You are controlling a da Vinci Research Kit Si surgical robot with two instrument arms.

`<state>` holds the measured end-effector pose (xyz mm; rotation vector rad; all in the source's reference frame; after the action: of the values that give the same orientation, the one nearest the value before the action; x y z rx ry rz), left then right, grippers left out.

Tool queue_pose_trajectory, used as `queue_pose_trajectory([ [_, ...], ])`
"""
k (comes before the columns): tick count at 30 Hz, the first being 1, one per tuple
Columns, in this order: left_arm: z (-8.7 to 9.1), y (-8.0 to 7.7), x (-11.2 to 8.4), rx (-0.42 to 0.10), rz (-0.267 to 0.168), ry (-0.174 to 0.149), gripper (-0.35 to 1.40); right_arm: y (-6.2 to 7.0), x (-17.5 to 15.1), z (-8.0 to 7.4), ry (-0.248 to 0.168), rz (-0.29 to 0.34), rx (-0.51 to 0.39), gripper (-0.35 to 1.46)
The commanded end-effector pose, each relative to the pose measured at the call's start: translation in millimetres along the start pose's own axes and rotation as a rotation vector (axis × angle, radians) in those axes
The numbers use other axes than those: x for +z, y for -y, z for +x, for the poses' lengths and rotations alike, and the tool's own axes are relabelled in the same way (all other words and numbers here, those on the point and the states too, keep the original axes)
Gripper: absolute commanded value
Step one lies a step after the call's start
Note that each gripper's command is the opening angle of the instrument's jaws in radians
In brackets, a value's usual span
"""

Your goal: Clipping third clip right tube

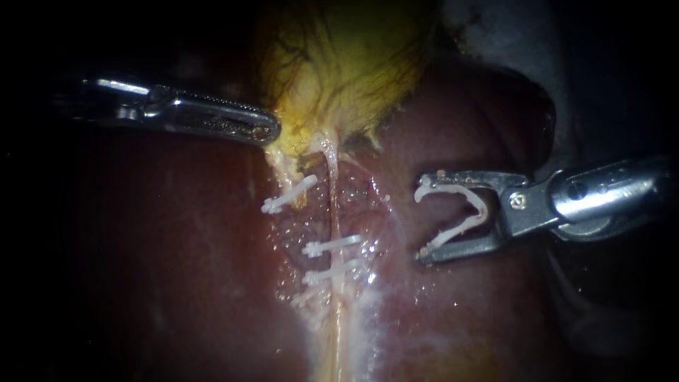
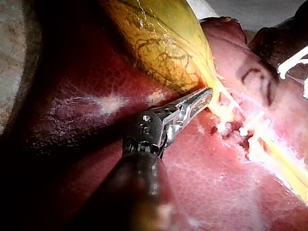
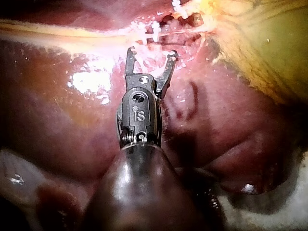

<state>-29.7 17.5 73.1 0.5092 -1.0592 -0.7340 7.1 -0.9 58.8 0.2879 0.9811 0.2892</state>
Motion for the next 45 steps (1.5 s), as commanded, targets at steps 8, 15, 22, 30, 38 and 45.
queue_pose_trajectory([
  [8,-2.3,0.7,-3.0,-0.013,0.004,-0.002,-0.35,0.0,0.0,0.0,0.0,-0.001,0.0,0.6],
  [15,-6.0,1.8,-8.1,-0.008,-0.029,0.023,-0.35,0.0,0.1,0.1,0.0,-0.001,0.0,0.6],
  [22,-6.9,2.3,-9.1,0.002,-0.036,0.032,-0.35,-0.1,0.6,0.3,-0.002,0.013,0.002,0.6],
  [30,-6.5,2.3,-8.8,0.004,-0.038,0.033,-0.35,-1.3,3.2,1.1,-0.032,0.188,0.07,0.58],
  [38,-6.3,2.4,-8.6,0.006,-0.041,0.034,-0.35,-3.5,5.4,1.0,-0.086,0.325,0.216,0.53],
  [45,-6.2,2.4,-8.5,0.006,-0.042,0.034,-0.35,-5.3,7.8,1.0,-0.173,0.385,0.361,0.52],
])
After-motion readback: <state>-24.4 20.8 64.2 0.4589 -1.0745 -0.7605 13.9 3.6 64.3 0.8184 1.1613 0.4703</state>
